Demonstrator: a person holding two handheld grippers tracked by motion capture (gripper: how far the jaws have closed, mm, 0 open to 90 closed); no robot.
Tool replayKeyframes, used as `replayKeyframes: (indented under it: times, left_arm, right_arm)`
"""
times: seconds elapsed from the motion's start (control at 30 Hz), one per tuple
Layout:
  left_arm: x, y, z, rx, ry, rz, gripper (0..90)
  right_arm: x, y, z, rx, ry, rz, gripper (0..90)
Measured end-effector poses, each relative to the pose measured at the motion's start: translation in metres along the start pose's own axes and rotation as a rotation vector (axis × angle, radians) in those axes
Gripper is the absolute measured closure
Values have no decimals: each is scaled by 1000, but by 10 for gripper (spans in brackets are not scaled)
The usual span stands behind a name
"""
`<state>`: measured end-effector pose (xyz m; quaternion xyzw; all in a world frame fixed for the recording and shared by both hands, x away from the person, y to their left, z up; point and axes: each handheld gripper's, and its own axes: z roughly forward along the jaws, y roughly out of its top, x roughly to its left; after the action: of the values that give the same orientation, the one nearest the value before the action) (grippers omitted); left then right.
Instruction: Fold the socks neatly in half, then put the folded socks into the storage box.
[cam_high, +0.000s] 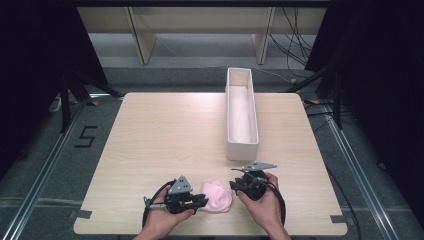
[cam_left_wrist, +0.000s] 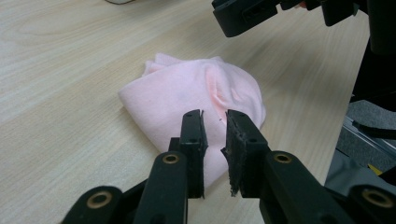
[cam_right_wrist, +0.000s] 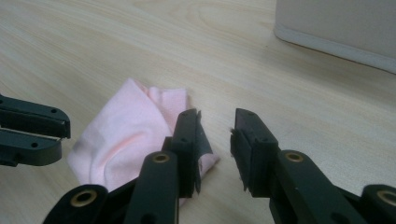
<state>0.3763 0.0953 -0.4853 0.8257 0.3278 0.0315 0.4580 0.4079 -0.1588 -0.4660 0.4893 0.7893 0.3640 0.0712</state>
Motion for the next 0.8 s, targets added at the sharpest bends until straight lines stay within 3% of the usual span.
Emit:
replayKeyframes:
  times: [0.03, 0.07, 0.2, 0.23, 0.27, 0.37, 0.4, 0.5, 0.63, 0.67, 0.7, 0.73, 0.77, 0.8]
  left_arm:
    - [0, 0, 0, 1, -2, 3, 769]
    - [0, 0, 0, 7, -5, 4, 772]
    - [0, -1, -1, 3, -13, 4, 778]
    - [-1, -1, -2, 6, -21, 5, 779]
    - [-2, -1, -1, 5, -18, 8, 781]
    - [-3, 0, 0, 10, -24, 10, 784]
    - [-4, 1, 2, 17, -28, 16, 784]
    - [-6, 4, 5, 27, -31, 29, 781]
    - [-10, 6, 10, 36, -26, 58, 749]
    - [-11, 7, 11, 34, -27, 60, 745]
    - [-12, 7, 12, 35, -29, 60, 746]
    - [-12, 7, 12, 35, -29, 60, 753]
    - [-13, 8, 13, 53, -28, 79, 765]
    - [-15, 7, 14, 44, -35, 63, 777]
  right_arm:
    - [-1, 0, 0, -5, 14, -12, 707]
    - [-1, 0, 0, -8, -5, -23, 706]
    - [0, 2, 2, 3, 11, -17, 704]
    - [3, 3, 3, -1, 1, 4, 703]
    - [2, 5, 4, 1, 2, -23, 702]
    - [3, 9, 8, 20, 25, -6, 694]
    - [1, 11, 10, 18, 31, -24, 688]
    - [3, 14, 12, 79, 24, 20, 673]
    - [2, 15, 14, 83, 31, 28, 664]
    - [2, 15, 14, 87, 58, 30, 661]
    - [5, 15, 14, 93, 57, 64, 657]
    - [0, 16, 14, 92, 37, 25, 654]
    - [0, 16, 14, 93, 37, 28, 650]
    - [-1, 16, 15, 92, 35, 24, 645]
